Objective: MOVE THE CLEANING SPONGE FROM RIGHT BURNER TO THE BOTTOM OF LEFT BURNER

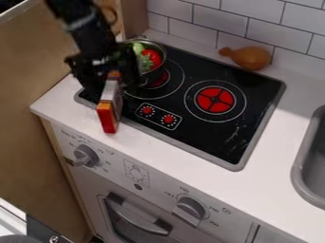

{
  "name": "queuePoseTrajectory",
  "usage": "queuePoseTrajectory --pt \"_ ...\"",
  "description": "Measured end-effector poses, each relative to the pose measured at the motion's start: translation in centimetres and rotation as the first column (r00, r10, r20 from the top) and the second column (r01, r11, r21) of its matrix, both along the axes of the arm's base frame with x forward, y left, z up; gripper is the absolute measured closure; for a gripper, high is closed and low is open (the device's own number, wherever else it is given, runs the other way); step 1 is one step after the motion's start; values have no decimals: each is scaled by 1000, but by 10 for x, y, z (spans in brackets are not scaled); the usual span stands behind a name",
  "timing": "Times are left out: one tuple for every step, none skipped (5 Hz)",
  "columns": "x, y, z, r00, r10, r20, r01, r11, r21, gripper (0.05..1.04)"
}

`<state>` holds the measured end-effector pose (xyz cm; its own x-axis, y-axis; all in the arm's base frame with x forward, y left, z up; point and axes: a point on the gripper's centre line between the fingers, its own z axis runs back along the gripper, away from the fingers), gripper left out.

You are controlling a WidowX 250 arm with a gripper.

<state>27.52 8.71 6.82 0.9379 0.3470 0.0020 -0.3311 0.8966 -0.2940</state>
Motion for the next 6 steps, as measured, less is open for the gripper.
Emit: queuePoseTrajectory --pt "5 -3 16 999 4 -34 -5 1000 -5 86" --pt "10 -7 35 997 14 -71 -14 1000 0 86" --pt "14 -15 58 991 42 -125 -44 999 -11 86" --pt "13 -27 72 986 78 -148 -79 997 0 86" --pt "11 -24 78 987 91 -134 -82 994 74 86" --pt "9 -12 92 989 84 -118 -64 984 165 86"
